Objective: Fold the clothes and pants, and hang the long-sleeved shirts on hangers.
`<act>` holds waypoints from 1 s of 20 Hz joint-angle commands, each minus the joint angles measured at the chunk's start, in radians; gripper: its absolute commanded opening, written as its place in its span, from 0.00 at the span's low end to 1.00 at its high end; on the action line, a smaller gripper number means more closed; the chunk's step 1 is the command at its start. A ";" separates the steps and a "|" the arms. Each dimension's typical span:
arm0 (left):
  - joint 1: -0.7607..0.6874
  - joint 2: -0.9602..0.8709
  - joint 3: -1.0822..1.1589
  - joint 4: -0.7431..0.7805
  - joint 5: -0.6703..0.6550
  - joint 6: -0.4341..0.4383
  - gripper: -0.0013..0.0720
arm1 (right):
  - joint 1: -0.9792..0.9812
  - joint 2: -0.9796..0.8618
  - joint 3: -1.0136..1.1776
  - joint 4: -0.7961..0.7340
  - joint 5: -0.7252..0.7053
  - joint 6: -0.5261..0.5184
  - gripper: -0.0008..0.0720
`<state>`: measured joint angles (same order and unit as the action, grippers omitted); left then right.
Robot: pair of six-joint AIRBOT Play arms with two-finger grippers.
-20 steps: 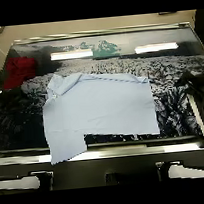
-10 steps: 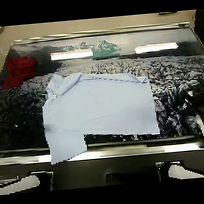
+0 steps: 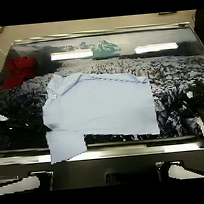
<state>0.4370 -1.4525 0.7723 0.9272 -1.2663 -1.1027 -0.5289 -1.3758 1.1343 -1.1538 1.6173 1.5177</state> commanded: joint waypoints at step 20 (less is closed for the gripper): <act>-0.014 0.071 0.029 -0.016 -0.108 0.021 0.05 | 0.154 0.021 -0.444 0.237 -0.323 -0.129 0.07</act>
<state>0.4240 -1.3861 0.7826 0.9184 -1.3521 -1.0763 -0.3752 -1.3571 0.6804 -0.9916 1.2587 1.4315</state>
